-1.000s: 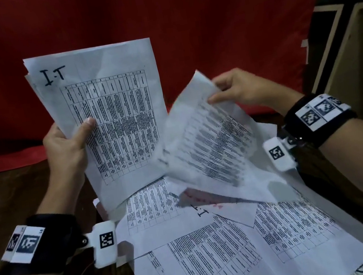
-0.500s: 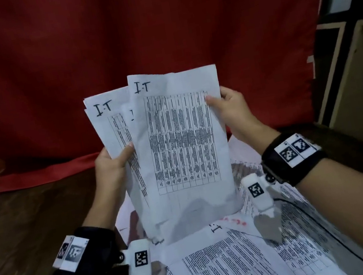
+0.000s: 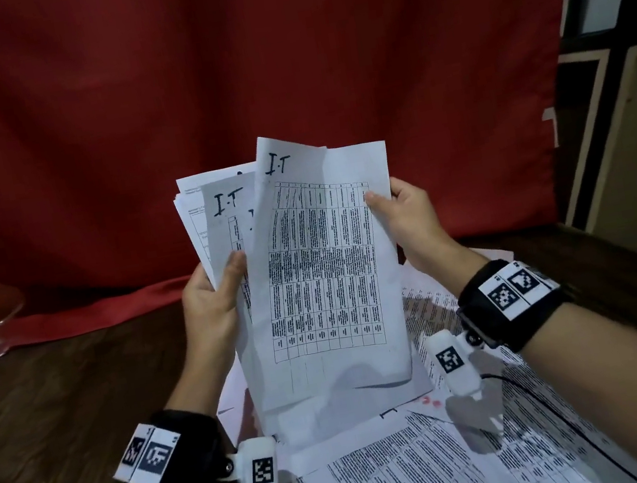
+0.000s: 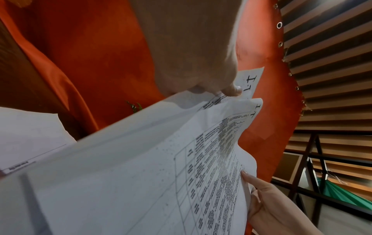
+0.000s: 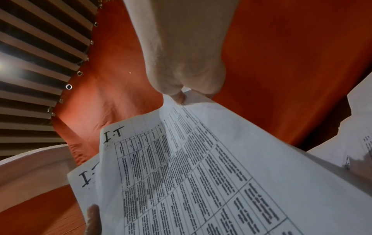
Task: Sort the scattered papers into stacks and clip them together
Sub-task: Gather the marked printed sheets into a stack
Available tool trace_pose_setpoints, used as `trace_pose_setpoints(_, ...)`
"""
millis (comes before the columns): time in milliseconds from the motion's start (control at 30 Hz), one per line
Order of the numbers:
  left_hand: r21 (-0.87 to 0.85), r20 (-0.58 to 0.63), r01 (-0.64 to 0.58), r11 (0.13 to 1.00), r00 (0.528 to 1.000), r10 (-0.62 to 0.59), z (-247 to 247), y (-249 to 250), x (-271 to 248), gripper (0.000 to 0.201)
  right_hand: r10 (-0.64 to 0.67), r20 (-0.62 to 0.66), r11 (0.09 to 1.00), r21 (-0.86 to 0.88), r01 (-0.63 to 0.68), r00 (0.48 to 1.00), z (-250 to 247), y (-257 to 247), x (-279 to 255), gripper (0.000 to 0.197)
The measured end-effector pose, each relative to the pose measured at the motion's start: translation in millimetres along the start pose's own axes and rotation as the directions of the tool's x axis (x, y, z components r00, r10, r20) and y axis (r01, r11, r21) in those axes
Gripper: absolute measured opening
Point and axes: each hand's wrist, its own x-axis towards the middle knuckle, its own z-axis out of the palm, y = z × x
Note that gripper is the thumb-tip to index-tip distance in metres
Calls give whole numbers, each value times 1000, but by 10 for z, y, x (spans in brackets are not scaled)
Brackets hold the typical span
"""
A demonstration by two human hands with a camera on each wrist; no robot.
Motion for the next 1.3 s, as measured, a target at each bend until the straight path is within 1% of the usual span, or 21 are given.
trace_pose_setpoints(167,-16,-6,-4,1000,1000,4,18,21,-12,39,-1,-20,1000,11,2,1000,-7,21,-19,17)
trace_pose_setpoints(233,-27,-5,6,1000,1000,-6,33,32,-16,31,-12,-22,1000,7,12,1000,-3,28,-24,18)
trace_pose_setpoints(333,-12,-26,19,1000,999,-20,46,26,-2,8,-39,-7,999,1,39,999,-6,37,-29,18)
trace_pose_setpoints(433,6,-58,18,1000,998,-18,48,14,21,9,-61,-5,998,-8,61,998,-36,41,-30,17)
trace_pose_setpoints(567,22,-77,-31,999,996,33,44,9,1,15,-55,-24,998,-12,55,998,-138,44,-28,16)
trace_pose_setpoints(633,33,-87,-57,998,994,59,35,17,-10,16,-26,-27,999,-30,25,999,-242,66,-28,15)
trace_pose_setpoints(700,37,-94,-68,997,993,72,23,24,1,17,34,31,999,-40,-33,999,-333,123,-41,15)
trace_pose_setpoints(767,19,-84,-50,999,995,52,34,20,22,16,113,107,992,-68,-106,988,-367,222,-68,23)
trace_pose_setpoints(833,4,-54,-27,1000,998,27,80,22,26,16,171,131,984,-66,-163,977,-343,315,-111,26)
trace_pose_setpoints(900,-20,-18,-14,1000,1000,13,136,50,4,16,174,143,984,-51,-169,974,-293,384,-142,25)
trace_pose_setpoints(967,-39,11,-17,999,1000,17,160,65,-17,15,172,128,985,-25,-170,977,-239,388,-162,25)
trace_pose_setpoints(1033,-21,17,-33,999,999,33,156,59,-24,13,194,126,979,44,-201,973,-191,374,-185,22)
trace_pose_setpoints(1067,-4,14,-39,999,999,39,156,67,-33,12,201,144,973,83,-214,969,-173,383,-192,21)
trace_pose_setpoints(1100,16,9,-44,999,999,44,158,69,-42,13,200,164,969,114,-220,966,-162,397,-195,24)
trace_pose_setpoints(1133,17,10,-47,999,999,47,169,83,-68,19,201,177,969,109,-223,963,-158,412,-206,27)
trace_pose_setpoints(1167,0,23,-58,998,998,58,171,92,-107,31,200,190,971,90,-220,961,-155,426,-221,28)
trace_pose_setpoints(1233,-23,66,-95,995,993,97,145,97,-197,64,190,195,978,50,-203,962,-135,454,-251,26)
trace_pose_setpoints(1267,3,88,-114,994,990,113,129,106,-242,75,175,175,982,45,-186,969,-116,456,-268,24)
trace_pose_setpoints(1300,49,109,-131,990,986,125,118,101,-275,77,157,140,985,50,-165,978,-93,456,-281,23)
